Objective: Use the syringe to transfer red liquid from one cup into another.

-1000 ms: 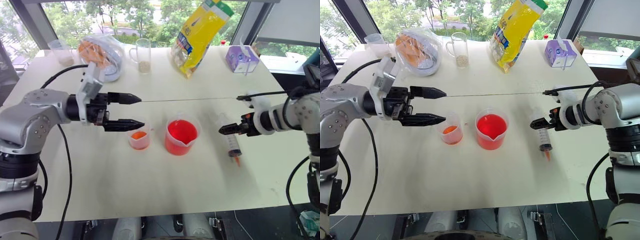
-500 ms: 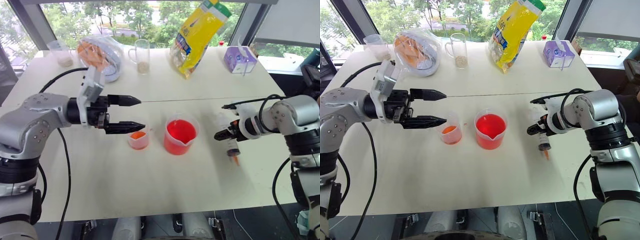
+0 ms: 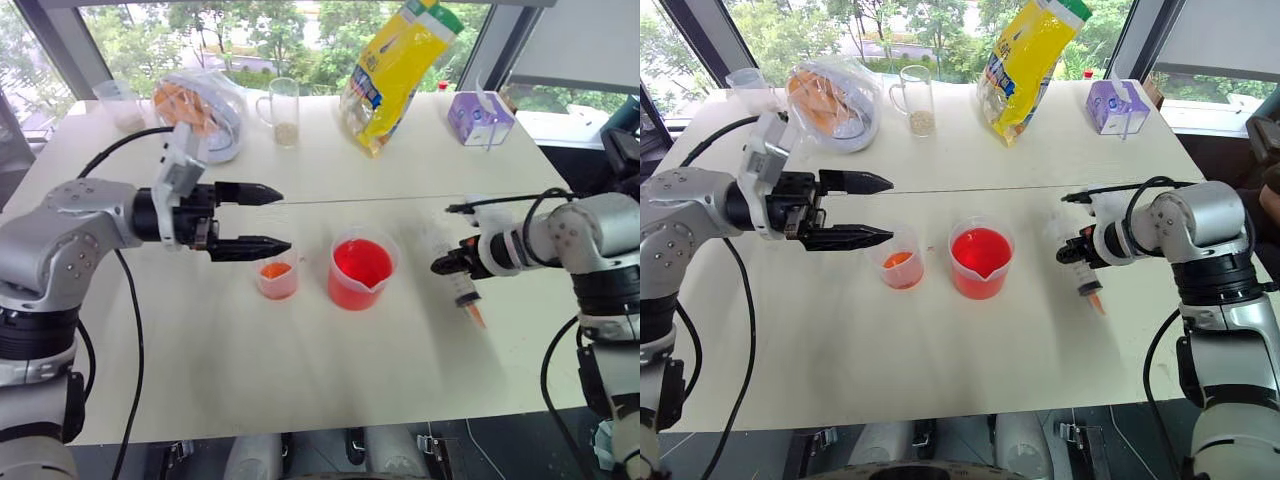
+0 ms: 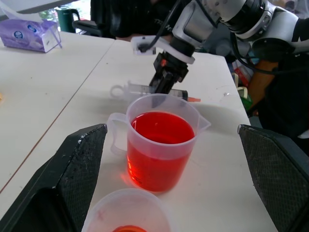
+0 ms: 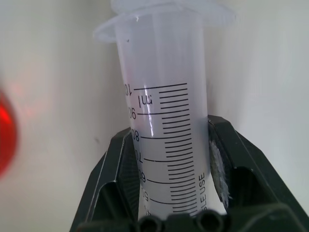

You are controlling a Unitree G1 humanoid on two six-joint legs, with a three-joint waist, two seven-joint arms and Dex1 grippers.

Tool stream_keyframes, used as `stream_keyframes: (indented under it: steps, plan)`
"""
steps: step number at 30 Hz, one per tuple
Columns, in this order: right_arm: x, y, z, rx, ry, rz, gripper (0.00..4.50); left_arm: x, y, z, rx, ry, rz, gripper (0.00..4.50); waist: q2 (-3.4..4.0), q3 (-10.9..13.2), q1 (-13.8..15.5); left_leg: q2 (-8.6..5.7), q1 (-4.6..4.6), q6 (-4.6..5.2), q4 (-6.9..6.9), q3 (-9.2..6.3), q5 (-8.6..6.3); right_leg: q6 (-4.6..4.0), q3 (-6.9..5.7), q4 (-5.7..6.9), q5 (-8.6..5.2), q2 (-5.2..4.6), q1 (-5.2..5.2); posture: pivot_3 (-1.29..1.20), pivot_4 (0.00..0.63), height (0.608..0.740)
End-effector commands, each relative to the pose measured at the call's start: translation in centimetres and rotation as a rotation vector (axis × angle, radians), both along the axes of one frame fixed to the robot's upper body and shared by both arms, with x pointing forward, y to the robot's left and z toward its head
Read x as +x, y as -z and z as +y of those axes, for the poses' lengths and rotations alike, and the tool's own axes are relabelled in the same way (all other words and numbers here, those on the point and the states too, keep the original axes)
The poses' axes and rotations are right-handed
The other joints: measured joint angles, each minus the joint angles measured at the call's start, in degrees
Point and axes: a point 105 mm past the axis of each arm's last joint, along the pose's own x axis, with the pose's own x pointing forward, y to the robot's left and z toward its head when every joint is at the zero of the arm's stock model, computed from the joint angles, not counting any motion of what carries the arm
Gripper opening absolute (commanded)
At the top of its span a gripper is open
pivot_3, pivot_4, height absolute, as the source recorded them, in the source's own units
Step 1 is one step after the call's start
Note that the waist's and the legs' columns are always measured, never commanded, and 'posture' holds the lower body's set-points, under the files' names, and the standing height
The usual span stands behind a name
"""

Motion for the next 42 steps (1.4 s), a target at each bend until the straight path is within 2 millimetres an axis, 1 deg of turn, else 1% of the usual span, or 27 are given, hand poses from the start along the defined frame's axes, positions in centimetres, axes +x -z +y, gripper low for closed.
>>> stream_keyframes:
  steps: [1,4,6,8,10,12,14,15,17,19,22,24,29,33,42]
  plan:
    - [0.7,-9.2,0.1,0.061,-0.019,-0.471,1.56,0.2,-1.4,-0.3,-0.01,0.035,-0.055,4.5,0.07,0.0,0.2,-0.01,-0.04,0.0,0.0,-0.01,0.0,0.0,-0.01,0.0,0.0,-0.02,-0.03,0.0,0.15,0.74]
    - [0.0,-12.2,0.9,0.123,-0.056,-0.658,1.56,0.6,-1.7,-0.5,-0.011,0.057,-0.06,4.5,0.04,0.0,0.2,-0.01,-0.04,0.0,0.0,-0.01,0.0,0.01,-0.02,-0.02,0.0,-0.01,-0.02,0.0,0.15,0.74]
    - [-1.2,-15.0,2.2,0.189,-0.11,-0.838,1.56,0.8,-2.1,-0.9,-0.016,0.082,-0.065,4.5,0.04,0.0,0.1,-0.02,-0.03,0.01,-0.01,-0.01,-0.01,0.01,-0.03,-0.03,0.0,-0.01,0.0,0.0,0.15,0.74]
    - [-2.3,-17.0,3.6,0.287,-0.164,-0.954,1.56,1.0,-2.5,-1.2,-0.025,0.105,-0.067,4.5,0.05,0.0,0.0,-0.01,-0.03,0.01,-0.01,0.0,-0.01,0.01,-0.02,-0.01,0.0,-0.01,-0.01,0.0,0.15,0.74]
    - [-3.4,-18.6,5.1,0.448,-0.218,-1.035,1.56,1.2,-2.8,-1.6,-0.032,0.127,-0.068,4.5,0.05,0.0,-0.2,-0.01,-0.01,0.0,-0.01,0.0,0.0,0.01,-0.02,0.01,0.0,0.01,-0.01,0.0,0.15,0.74]
    - [-4.7,-19.3,6.7,0.538,-0.304,-1.095,1.56,1.3,-3.1,-2.0,-0.035,0.145,-0.07,4.5,0.06,0.0,-0.1,0.01,0.01,0.0,-0.02,-0.01,0.0,0.01,-0.01,0.04,0.0,0.01,-0.01,0.0,0.15,0.74]
    - [-5.7,-18.7,8.6,0.572,-0.393,-1.106,1.56,1.4,-3.4,-2.2,-0.042,0.163,-0.071,4.5,0.06,0.0,-0.1,0.02,0.01,0.0,-0.03,-0.03,0.0,0.01,-0.02,0.05,0.0,0.01,-0.01,0.0,0.15,0.74]
    - [-6.1,-18.0,9.5,0.573,-0.435,-1.107,1.56,1.4,-3.6,-2.4,-0.046,0.172,-0.072,4.5,0.06,0.0,0.0,0.02,0.01,0.0,-0.04,-0.03,0.0,0.01,-0.02,0.05,0.0,0.01,-0.01,0.0,0.15,0.74]
    - [-6.7,-16.4,11.0,0.552,-0.501,-1.099,1.56,1.5,-3.9,-2.6,-0.051,0.184,-0.073,4.5,0.05,0.0,0.1,0.01,0.0,0.0,-0.04,-0.04,0.0,0.01,-0.02,0.04,0.0,-0.01,0.0,0.0,0.15,0.74]
    - [-7.0,-14.3,12.1,0.539,-0.563,-1.069,1.56,1.4,-4.2,-2.9,-0.053,0.197,-0.076,4.5,0.05,0.0,0.0,-0.01,-0.01,0.01,-0.04,-0.04,-0.01,0.01,-0.02,0.02,0.0,-0.04,0.02,0.0,0.15,0.74]
    - [-6.7,-11.1,12.9,0.488,-0.589,-1.04,1.56,1.4,-4.5,-3.2,-0.055,0.212,-0.078,4.5,0.05,0.0,0.0,-0.06,0.0,0.02,-0.02,-0.01,-0.01,0.05,0.0,0.0,0.02,-0.06,0.03,0.0,0.15,0.74]
    - [-6.6,-9.5,13.2,0.473,-0.593,-1.028,1.56,1.5,-4.7,-3.4,-0.056,0.216,-0.08,4.5,0.05,0.0,-0.1,-0.1,0.0,0.02,-0.02,-0.03,-0.01,0.05,-0.01,0.0,0.02,-0.04,0.03,0.0,0.15,0.74]
    - [-6.6,-6.7,13.5,0.441,-0.597,-1.015,1.56,1.6,-5.1,-4.1,-0.074,0.224,-0.086,4.5,0.05,0.0,-0.1,-0.08,0.03,0.0,-0.02,-0.04,0.0,0.05,-0.01,0.03,0.02,-0.02,0.03,0.0,0.15,0.74]
    - [-6.5,-5.4,13.3,0.413,-0.589,-1.005,1.56,1.8,-4.9,-4.8,-0.083,0.223,-0.085,4.5,0.05,0.0,0.0,-0.08,0.04,0.0,-0.02,-0.04,0.0,0.05,-0.01,0.03,0.02,-0.02,0.03,0.0,0.15,0.74]
    - [-6.8,-4.5,13.6,0.375,-0.612,-0.998,1.56,2.7,-4.3,-6.4,-0.09,0.218,-0.076,4.5,0.05,0.0,0.0,-0.08,0.05,-0.01,-0.01,-0.05,0.0,0.05,-0.02,0.04,0.02,-0.02,0.04,0.0,0.15,0.74]
